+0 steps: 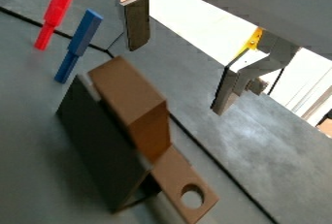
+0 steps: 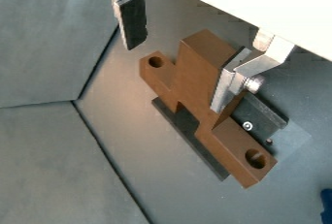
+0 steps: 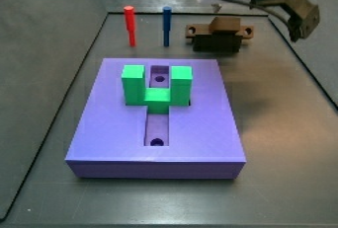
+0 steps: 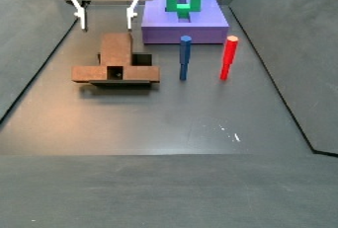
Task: Pick up the brown object. Move up. Place the brown object on the fixture. Regrasp the brown object. Move to above the board. Insert the brown object.
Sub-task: Regrasp the brown object.
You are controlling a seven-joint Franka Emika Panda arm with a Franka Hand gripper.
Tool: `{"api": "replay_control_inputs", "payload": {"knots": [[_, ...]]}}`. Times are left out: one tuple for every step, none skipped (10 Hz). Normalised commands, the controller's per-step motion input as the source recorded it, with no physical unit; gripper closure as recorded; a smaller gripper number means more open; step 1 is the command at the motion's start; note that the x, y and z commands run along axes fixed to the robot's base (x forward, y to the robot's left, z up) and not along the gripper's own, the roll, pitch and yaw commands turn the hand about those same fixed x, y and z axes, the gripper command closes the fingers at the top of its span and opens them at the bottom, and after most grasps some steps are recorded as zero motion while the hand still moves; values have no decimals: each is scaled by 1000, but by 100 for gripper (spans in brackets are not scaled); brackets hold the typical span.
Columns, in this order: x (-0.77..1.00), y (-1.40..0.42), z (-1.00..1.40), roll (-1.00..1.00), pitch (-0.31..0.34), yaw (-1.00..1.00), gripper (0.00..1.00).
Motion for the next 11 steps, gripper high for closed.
{"api": "replay_control_inputs", "payload": {"knots": [[114, -77, -197, 249, 229, 0, 0], [0, 0, -120, 254, 194, 0, 0], [0, 0, -94, 160, 131, 0, 0], [0, 0, -80, 154, 131, 0, 0], [0, 0, -3, 77, 129, 0, 0], [-37, 0, 51, 0, 23, 0, 0], [-183, 0, 31, 0, 0, 0, 0], [-269, 3, 37, 0, 0, 0, 0], [-391, 77, 17, 0, 0, 0, 0], [-331, 0, 0, 14, -11, -26, 0], [174, -140, -43, 20, 86, 0, 0]]}}
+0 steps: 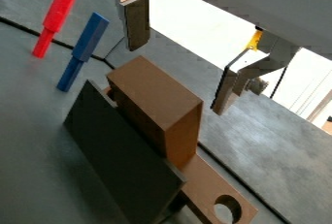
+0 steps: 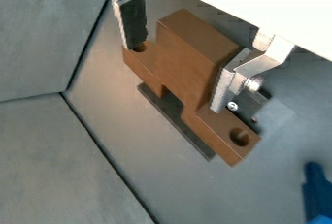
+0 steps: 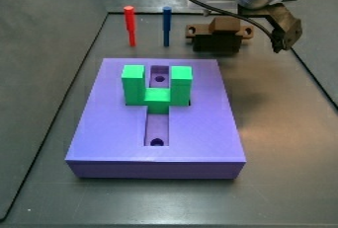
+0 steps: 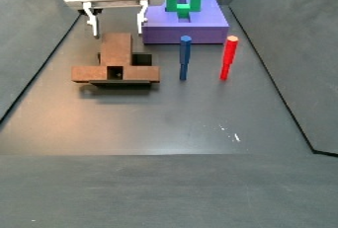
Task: Pick up the brown object. Move up. Place the brown object on the fixture. Regrasp the brown object. Move to above the board. Insert the brown object.
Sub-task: Regrasp the brown object.
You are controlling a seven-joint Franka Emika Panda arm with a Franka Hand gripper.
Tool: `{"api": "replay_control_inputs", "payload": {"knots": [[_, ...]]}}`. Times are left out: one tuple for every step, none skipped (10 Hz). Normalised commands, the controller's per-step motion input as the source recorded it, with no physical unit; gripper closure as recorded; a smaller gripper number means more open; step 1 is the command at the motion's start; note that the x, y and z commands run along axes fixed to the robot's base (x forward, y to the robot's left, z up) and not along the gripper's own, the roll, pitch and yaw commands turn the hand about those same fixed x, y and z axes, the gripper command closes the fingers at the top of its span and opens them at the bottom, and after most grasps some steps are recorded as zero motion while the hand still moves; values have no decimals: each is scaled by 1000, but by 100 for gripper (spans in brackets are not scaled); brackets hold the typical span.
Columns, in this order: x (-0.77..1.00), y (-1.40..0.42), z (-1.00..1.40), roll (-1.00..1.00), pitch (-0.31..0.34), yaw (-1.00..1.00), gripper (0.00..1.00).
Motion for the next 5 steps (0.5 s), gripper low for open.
{"api": "replay_control_inputs", "payload": {"knots": [[369, -23, -86, 0, 303, -3, 0], [211, 0, -137, 0, 191, -3, 0], [129, 0, -163, 0, 129, 0, 0], [63, 0, -160, 0, 71, 0, 0], [0, 0, -186, -140, 6, 0, 0]]}}
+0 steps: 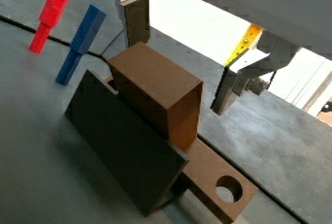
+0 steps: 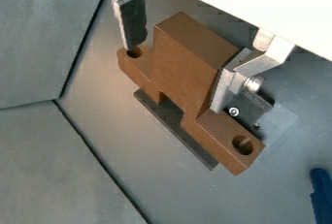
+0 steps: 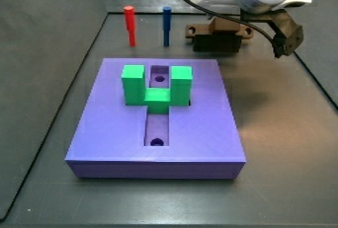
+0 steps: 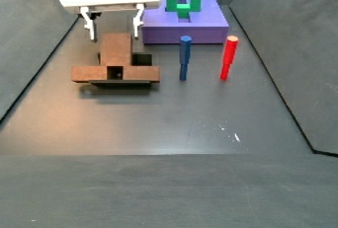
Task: Pick up the brown object. Move up. Place the brown object on the fixture. Regrasp the brown object. Move to above the board. Insert the brown object.
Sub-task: Regrasp the brown object.
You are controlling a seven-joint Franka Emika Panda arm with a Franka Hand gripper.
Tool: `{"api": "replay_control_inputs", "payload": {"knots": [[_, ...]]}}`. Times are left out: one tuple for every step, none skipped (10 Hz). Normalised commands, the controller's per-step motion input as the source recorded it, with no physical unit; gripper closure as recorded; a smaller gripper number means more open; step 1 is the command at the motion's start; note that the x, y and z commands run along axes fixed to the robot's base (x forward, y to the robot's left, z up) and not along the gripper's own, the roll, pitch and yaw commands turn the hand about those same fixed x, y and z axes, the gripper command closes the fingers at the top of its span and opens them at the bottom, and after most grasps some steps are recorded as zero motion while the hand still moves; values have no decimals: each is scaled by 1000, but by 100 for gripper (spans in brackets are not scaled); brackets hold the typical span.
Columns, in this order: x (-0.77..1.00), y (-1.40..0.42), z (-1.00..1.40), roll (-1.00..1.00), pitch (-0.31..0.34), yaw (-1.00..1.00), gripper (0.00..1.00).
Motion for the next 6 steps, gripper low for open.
{"api": "replay_control_inputs", "payload": {"knots": [[29, 0, -197, -357, 0, 0, 0], [120, 0, -137, -306, 0, 0, 0], [14, 29, -234, -360, 0, 0, 0], [0, 103, -211, -306, 0, 0, 0], [0, 71, -197, -229, 0, 0, 0], [0, 0, -143, -171, 0, 0, 0]]}}
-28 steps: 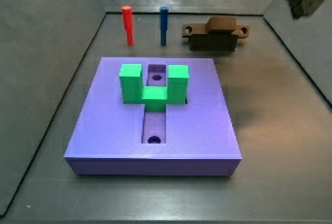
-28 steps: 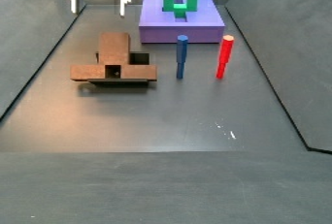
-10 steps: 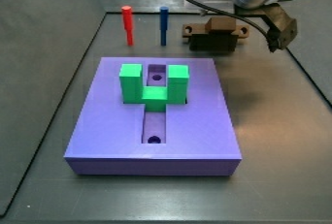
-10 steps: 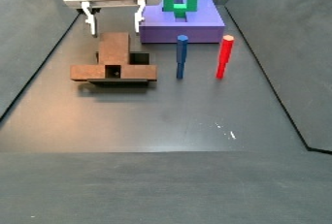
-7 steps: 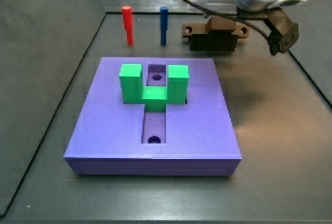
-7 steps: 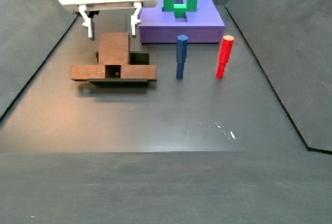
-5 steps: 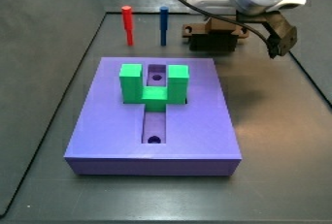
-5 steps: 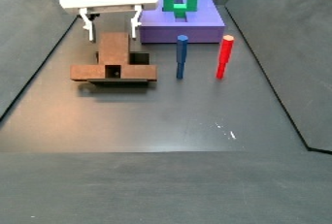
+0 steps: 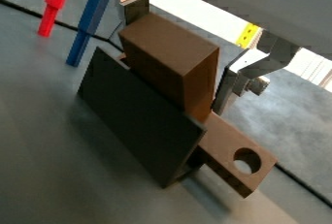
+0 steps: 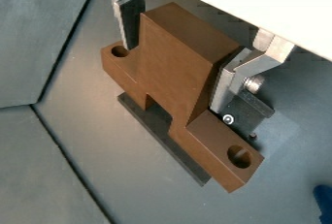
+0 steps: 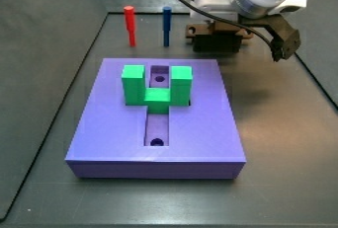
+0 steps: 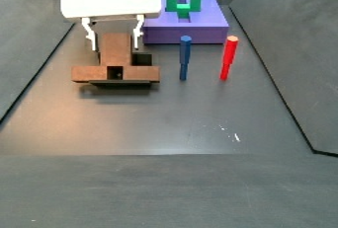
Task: Pick up the brown object. Move up. Place the brown object on the fixture. Regrasp the brown object. Move to above the board. Insert the brown object.
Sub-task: Regrasp the brown object.
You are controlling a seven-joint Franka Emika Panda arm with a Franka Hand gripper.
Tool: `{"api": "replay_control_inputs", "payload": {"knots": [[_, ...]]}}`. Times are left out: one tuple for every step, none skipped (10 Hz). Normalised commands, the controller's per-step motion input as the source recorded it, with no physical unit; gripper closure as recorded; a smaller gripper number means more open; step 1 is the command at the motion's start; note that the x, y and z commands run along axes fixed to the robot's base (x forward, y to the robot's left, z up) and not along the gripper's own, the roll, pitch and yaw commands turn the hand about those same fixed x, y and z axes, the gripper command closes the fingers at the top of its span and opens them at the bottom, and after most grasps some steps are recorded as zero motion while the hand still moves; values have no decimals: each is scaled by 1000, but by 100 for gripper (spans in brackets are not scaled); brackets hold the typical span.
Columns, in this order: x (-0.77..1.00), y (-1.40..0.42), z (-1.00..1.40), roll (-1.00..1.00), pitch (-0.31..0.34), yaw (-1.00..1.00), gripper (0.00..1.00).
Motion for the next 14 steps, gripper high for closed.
{"api": "replay_control_inputs", "payload": {"knots": [[17, 0, -57, -29, 14, 0, 0], [51, -117, -43, 91, 80, 0, 0], [34, -89, -46, 160, 86, 0, 0], [29, -34, -26, 180, 100, 0, 0], [20, 0, -23, 149, 80, 0, 0], [9, 0, -11, 109, 54, 0, 0], [9, 0, 0, 94, 31, 0, 0], [0, 0, 0, 0, 0, 0, 0], [0, 0, 0, 0, 0, 0, 100], [0, 0, 0, 0, 0, 0, 100], [0, 0, 0, 0, 0, 0, 100], [0, 0, 0, 0, 0, 0, 100], [0, 0, 0, 0, 0, 0, 100], [0, 0, 0, 0, 0, 0, 100]]}}
